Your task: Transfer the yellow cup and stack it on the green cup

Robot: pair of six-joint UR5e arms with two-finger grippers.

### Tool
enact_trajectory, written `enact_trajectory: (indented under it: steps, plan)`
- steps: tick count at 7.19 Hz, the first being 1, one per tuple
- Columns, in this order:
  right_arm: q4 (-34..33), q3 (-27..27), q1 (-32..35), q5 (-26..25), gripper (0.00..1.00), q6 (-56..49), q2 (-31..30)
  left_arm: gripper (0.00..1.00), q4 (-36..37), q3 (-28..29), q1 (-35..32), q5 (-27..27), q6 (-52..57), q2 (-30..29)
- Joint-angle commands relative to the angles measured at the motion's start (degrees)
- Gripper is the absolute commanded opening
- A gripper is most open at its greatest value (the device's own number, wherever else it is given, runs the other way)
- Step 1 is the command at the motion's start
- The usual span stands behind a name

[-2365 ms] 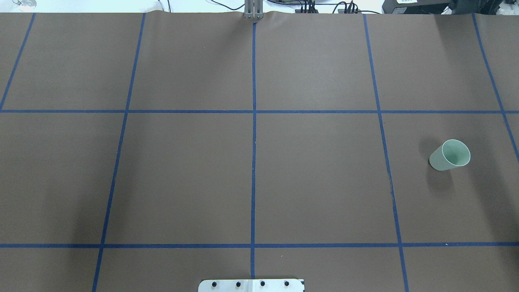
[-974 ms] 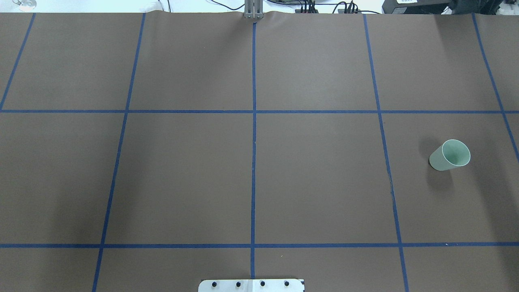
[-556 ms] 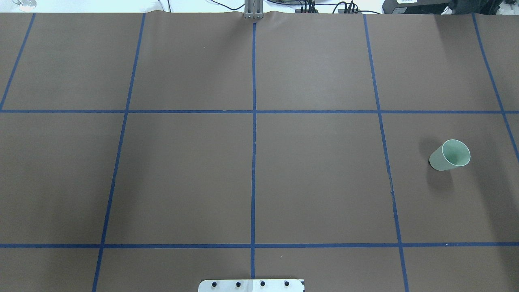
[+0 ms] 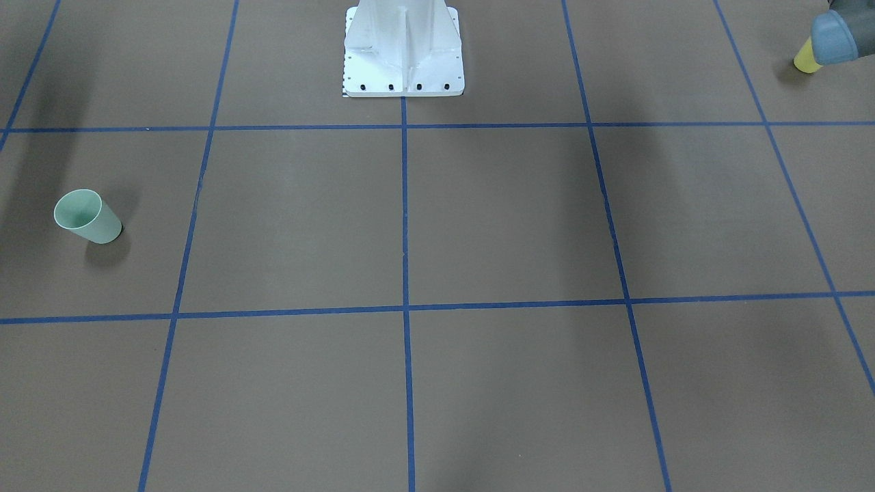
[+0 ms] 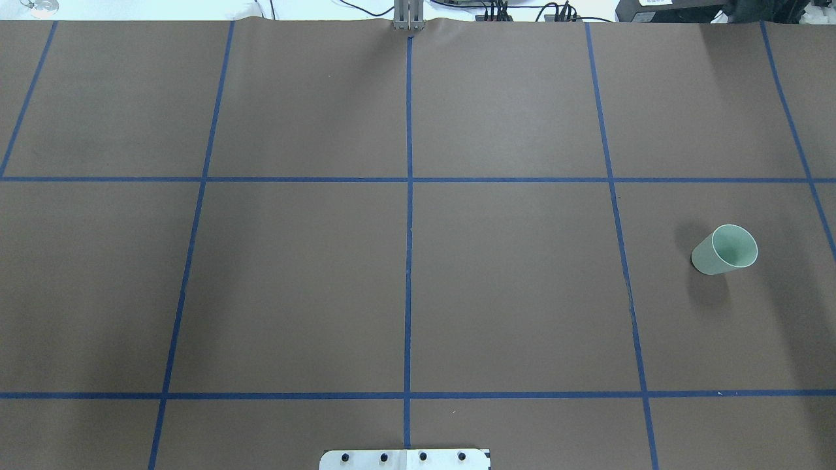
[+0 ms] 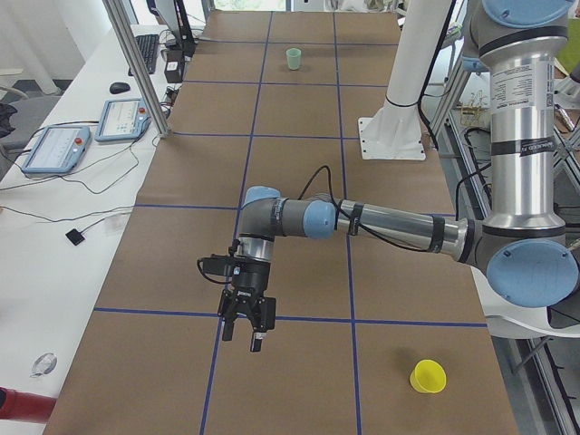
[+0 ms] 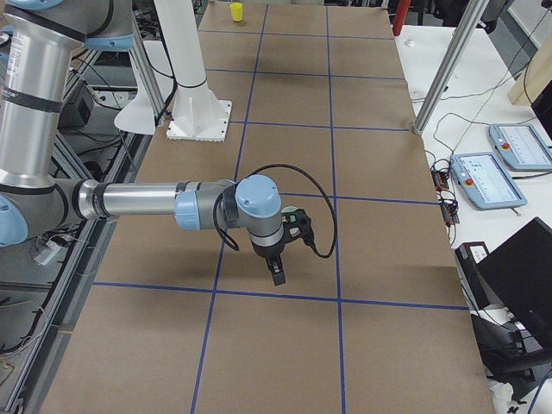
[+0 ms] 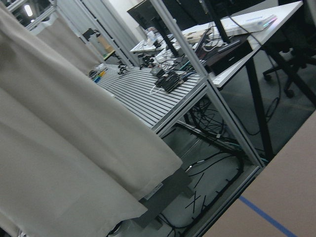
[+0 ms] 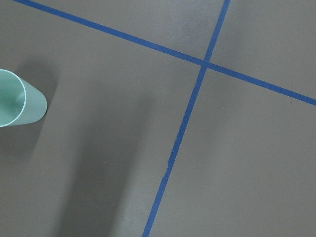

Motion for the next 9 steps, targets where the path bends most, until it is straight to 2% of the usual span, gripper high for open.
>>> enact_trajectory:
  steps: [1,4,5,7,9]
  plan:
    - [0.1,0.1,0.0,0.0,1.00,0.0,0.0,1.00,11.9,0.5,3.9,-0.2,-11.1,0.0]
    - [0.1,0.1,0.0,0.2,1.00,0.0,0.1,1.00,29.2,0.8,6.0,-9.5,-27.6,-0.1]
    - [0.1,0.3,0.0,0.2,1.00,0.0,0.1,1.00,32.6,2.1,8.2,-12.4,-33.5,-0.3]
    - [0.1,0.3,0.1,0.2,1.00,0.0,0.1,1.00,35.1,8.0,10.8,-19.4,-45.2,-0.8]
    - [0.1,0.3,0.0,0.6,1.00,0.0,0.3,1.00,37.0,13.1,12.2,-24.6,-52.2,-1.4]
